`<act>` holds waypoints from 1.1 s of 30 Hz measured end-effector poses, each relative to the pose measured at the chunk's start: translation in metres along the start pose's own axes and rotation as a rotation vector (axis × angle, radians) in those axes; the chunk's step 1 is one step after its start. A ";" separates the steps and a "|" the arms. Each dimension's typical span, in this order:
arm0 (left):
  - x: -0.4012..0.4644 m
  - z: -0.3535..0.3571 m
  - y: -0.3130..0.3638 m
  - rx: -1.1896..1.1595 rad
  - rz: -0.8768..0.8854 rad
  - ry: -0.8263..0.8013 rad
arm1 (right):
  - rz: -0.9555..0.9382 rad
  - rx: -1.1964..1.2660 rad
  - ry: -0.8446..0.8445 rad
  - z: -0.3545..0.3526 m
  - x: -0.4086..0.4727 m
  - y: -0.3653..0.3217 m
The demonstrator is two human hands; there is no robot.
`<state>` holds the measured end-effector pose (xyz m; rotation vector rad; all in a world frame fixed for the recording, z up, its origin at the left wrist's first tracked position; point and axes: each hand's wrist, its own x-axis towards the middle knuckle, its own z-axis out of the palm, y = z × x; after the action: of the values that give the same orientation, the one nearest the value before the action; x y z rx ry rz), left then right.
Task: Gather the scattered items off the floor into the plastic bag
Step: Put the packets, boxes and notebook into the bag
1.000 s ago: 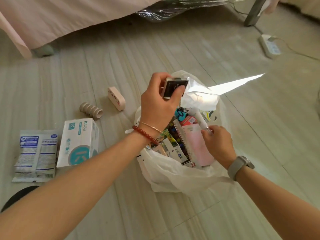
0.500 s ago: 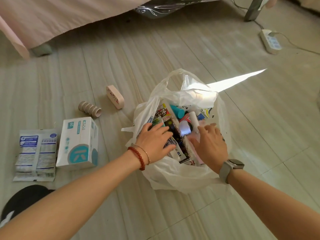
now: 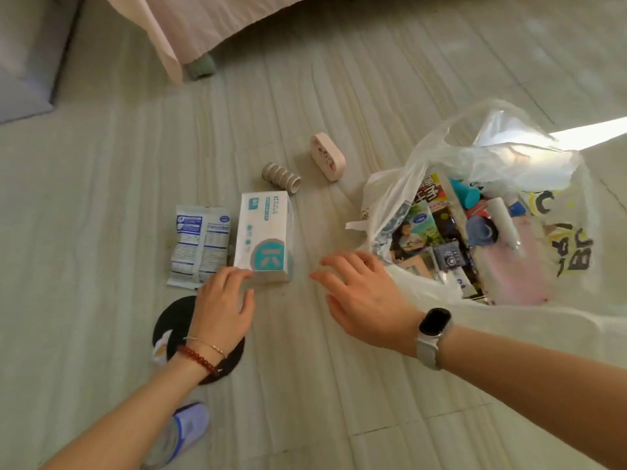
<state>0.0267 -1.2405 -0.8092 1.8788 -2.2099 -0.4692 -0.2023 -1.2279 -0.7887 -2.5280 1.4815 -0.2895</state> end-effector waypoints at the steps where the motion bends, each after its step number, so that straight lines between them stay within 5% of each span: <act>1: -0.008 -0.001 -0.016 0.049 -0.066 -0.046 | -0.007 -0.050 -0.029 0.006 0.010 -0.008; 5: -0.028 0.000 -0.061 0.200 -0.281 -0.311 | -0.079 -0.015 -0.124 0.031 0.043 -0.035; 7: -0.029 -0.002 -0.081 0.175 -0.387 -0.299 | -0.137 0.087 -0.259 0.047 0.053 -0.054; 10: -0.028 -0.005 -0.114 0.119 -0.576 -0.298 | 0.039 0.245 -0.448 0.075 0.067 -0.085; 13: -0.031 -0.004 -0.130 -0.007 -0.649 -0.359 | 0.161 0.304 -0.501 0.102 0.078 -0.109; 18: -0.025 -0.006 -0.142 -0.303 -0.748 -0.225 | 0.195 0.292 -0.495 0.125 0.087 -0.128; 21: -0.026 -0.009 -0.153 -0.407 -0.719 -0.284 | 0.225 0.273 -0.497 0.132 0.090 -0.136; 26: -0.023 -0.019 -0.146 -0.574 -0.723 -0.094 | 0.322 0.453 -0.495 0.126 0.091 -0.134; 33: -0.006 -0.060 -0.116 -0.487 -0.396 0.242 | 0.068 0.541 -0.359 0.054 0.058 -0.079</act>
<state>0.1561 -1.2575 -0.7957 1.9594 -1.4103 -0.7224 -0.0943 -1.2367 -0.8154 -1.9715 1.1553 -0.1803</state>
